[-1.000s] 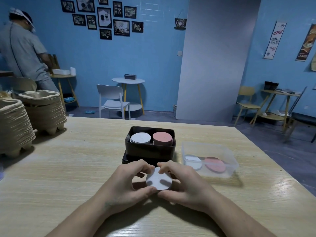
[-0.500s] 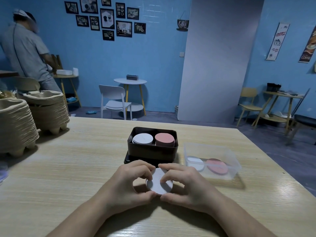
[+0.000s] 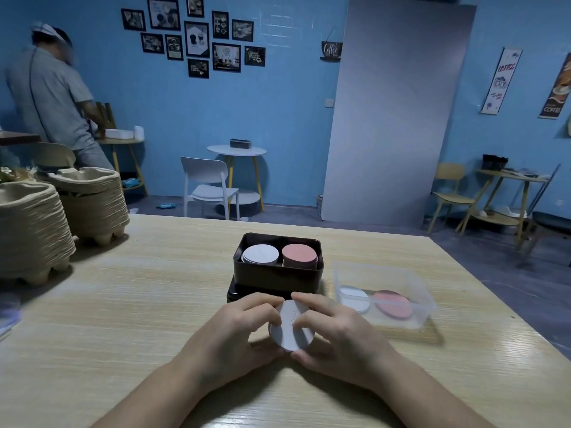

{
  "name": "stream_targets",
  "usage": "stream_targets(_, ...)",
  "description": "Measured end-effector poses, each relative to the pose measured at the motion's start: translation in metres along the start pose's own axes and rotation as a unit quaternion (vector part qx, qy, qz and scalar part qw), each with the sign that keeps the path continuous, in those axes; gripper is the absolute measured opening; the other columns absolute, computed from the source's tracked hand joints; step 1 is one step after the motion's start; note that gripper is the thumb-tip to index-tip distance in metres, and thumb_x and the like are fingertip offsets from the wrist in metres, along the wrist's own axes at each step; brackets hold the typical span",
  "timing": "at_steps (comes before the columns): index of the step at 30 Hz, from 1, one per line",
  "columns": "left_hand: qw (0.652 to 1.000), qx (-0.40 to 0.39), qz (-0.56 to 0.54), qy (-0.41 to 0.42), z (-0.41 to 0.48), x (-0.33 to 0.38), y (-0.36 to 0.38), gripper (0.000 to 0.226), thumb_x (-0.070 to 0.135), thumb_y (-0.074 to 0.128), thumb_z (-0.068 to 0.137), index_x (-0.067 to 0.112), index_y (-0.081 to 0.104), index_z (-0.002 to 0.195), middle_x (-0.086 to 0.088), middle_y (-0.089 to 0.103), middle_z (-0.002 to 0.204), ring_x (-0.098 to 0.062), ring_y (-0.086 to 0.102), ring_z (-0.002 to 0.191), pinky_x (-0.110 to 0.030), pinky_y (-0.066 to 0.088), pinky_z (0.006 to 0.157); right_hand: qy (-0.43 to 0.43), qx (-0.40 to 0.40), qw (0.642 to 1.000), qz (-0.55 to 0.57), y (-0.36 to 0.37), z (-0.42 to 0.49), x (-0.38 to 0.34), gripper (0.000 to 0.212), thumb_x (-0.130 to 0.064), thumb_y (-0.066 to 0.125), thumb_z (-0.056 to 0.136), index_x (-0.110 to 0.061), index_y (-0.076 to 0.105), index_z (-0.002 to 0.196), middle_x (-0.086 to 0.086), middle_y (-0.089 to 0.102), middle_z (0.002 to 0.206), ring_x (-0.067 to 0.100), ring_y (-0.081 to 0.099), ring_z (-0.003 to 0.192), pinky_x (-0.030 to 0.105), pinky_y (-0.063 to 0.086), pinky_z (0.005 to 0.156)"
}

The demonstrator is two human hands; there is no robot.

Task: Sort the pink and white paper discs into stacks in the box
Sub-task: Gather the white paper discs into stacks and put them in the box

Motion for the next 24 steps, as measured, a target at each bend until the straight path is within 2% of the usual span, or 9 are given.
stream_targets(3,1.0,-0.001,0.002,0.0,-0.001,0.0,0.0,0.032,0.04,0.087,0.082,0.029,0.063,0.1,0.013,0.065,0.132,-0.004,0.066,0.116,-0.026,0.058,0.086,-0.015,-0.007,0.999,-0.029,0.001,0.001,-0.003,0.028,-0.047,0.072,0.087,-0.023,0.064,0.101,0.01,0.062,0.143,0.024,0.064,0.127,0.027,0.058,0.093)
stream_targets(6,1.0,-0.007,0.009,0.0,0.0,0.0,0.0,0.03,0.042,0.085,0.082,0.03,0.064,0.099,0.013,0.065,0.13,-0.004,0.066,0.113,-0.026,0.059,0.084,-0.031,0.003,0.998,-0.063,0.0,0.003,-0.006,0.025,-0.045,0.074,0.085,-0.025,0.064,0.096,0.007,0.063,0.139,0.024,0.068,0.116,0.03,0.06,0.082)
stream_targets(8,1.0,-0.011,0.008,-0.004,-0.001,0.0,-0.002,0.029,0.044,0.081,0.083,0.03,0.063,0.101,0.016,0.063,0.131,-0.003,0.065,0.111,-0.027,0.059,0.082,-0.034,0.006,0.996,-0.078,-0.001,0.006,-0.007,0.025,-0.045,0.075,0.085,-0.024,0.063,0.094,0.006,0.063,0.138,0.023,0.068,0.113,0.029,0.06,0.08)
stream_targets(11,1.0,-0.003,0.006,-0.021,-0.002,0.003,-0.01,0.035,0.054,0.073,0.082,0.033,0.061,0.107,0.023,0.059,0.13,0.006,0.06,0.108,-0.026,0.057,0.084,-0.024,0.004,0.998,-0.066,-0.003,0.01,-0.006,0.028,-0.044,0.075,0.084,-0.024,0.06,0.095,0.006,0.063,0.135,0.023,0.066,0.113,0.022,0.054,0.086)
stream_targets(15,0.999,0.021,-0.002,-0.03,-0.003,0.002,-0.02,0.021,0.045,0.067,0.091,0.033,0.061,0.108,0.023,0.059,0.114,0.0,0.062,0.103,-0.034,0.056,0.082,0.028,0.017,0.999,-0.022,-0.015,0.018,0.005,0.026,-0.043,0.079,0.084,-0.029,0.058,0.091,-0.004,0.062,0.13,0.01,0.059,0.114,0.011,0.04,0.09)
stream_targets(18,0.997,0.05,0.023,-0.057,-0.004,-0.007,-0.026,0.02,0.049,0.061,0.092,0.035,0.058,0.104,0.022,0.059,0.101,-0.002,0.06,0.092,-0.036,0.056,0.076,0.031,0.041,0.998,-0.031,-0.028,0.034,0.011,0.027,-0.044,0.078,0.081,-0.023,0.064,0.09,-0.004,0.065,0.124,0.011,0.061,0.111,0.016,0.044,0.088)
stream_targets(21,0.993,0.075,0.032,-0.08,-0.005,-0.012,-0.031,0.02,0.051,0.059,0.091,0.033,0.057,0.1,0.022,0.06,0.095,-0.001,0.06,0.089,-0.034,0.055,0.075,0.054,0.067,0.996,-0.014,-0.042,0.061,0.015,0.028,-0.04,0.078,0.079,-0.017,0.066,0.09,-0.007,0.067,0.116,0.011,0.061,0.104,0.021,0.047,0.087)
stream_targets(24,0.991,0.089,0.037,-0.089,-0.005,-0.011,-0.034,0.019,0.049,0.057,0.09,0.031,0.055,0.094,0.019,0.059,0.087,-0.004,0.058,0.083,-0.036,0.054,0.07,0.101,0.065,0.993,0.002,-0.043,0.095,0.024,0.025,-0.043,0.077,0.079,-0.023,0.063,0.086,-0.008,0.064,0.093,0.013,0.056,0.085,0.027,0.046,0.074)
Point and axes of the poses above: each hand's wrist, its own z-axis towards the middle knuckle, its own y-axis out of the palm, x = y × z, the point moved 4 cm from there along z, towards the middle knuckle
